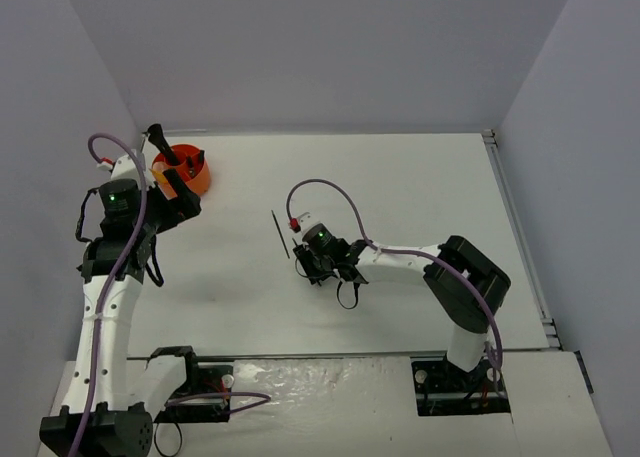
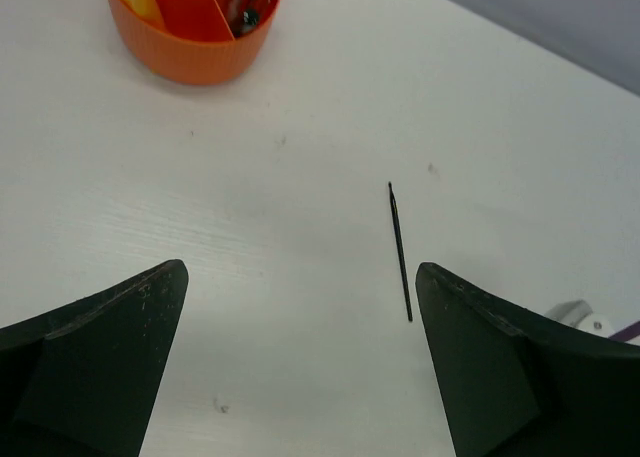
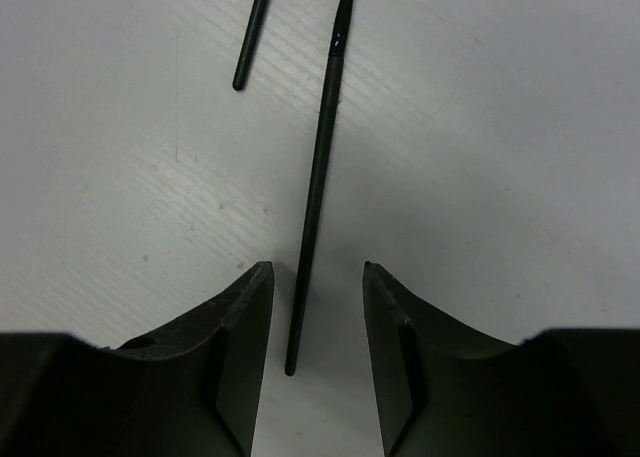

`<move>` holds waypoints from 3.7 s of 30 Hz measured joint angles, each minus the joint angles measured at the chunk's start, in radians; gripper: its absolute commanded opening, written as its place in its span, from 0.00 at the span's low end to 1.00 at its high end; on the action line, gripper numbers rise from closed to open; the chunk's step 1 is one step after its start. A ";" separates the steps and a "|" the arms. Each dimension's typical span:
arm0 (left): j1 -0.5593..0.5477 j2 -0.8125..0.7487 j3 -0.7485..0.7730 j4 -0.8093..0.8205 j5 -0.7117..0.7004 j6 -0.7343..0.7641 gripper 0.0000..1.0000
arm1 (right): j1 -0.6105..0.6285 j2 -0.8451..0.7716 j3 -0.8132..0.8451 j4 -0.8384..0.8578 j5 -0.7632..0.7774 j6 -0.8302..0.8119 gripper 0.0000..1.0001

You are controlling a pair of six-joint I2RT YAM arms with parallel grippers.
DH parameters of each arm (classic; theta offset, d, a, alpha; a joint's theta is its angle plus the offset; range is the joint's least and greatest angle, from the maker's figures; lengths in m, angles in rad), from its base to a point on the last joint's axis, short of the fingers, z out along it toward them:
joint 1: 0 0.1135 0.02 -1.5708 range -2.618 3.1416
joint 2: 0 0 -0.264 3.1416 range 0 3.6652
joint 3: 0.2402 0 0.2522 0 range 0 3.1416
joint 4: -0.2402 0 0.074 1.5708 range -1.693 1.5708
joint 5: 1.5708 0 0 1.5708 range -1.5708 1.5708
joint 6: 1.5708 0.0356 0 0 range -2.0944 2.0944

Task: Organize the makeup

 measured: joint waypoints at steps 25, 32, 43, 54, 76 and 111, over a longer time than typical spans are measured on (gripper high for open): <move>-0.174 -0.070 -0.207 0.006 0.133 -0.049 0.97 | 0.017 0.057 0.058 -0.038 0.082 0.034 0.00; -0.249 -0.048 -0.231 0.093 0.160 -0.117 0.97 | -0.001 -0.005 -0.012 -0.023 0.100 0.028 0.00; -0.465 0.079 -0.250 0.274 0.154 -0.232 0.97 | 0.043 -0.353 -0.277 0.375 0.039 0.034 0.00; -0.582 0.164 -0.223 0.379 0.111 -0.275 0.84 | 0.050 -0.386 -0.313 0.590 -0.006 0.030 0.00; -0.638 0.249 -0.192 0.469 0.065 -0.291 0.00 | 0.050 -0.388 -0.312 0.663 -0.043 0.017 0.77; 0.001 0.811 0.459 0.702 -0.406 0.252 0.00 | -0.054 -0.256 -0.281 0.510 -0.087 -0.052 0.98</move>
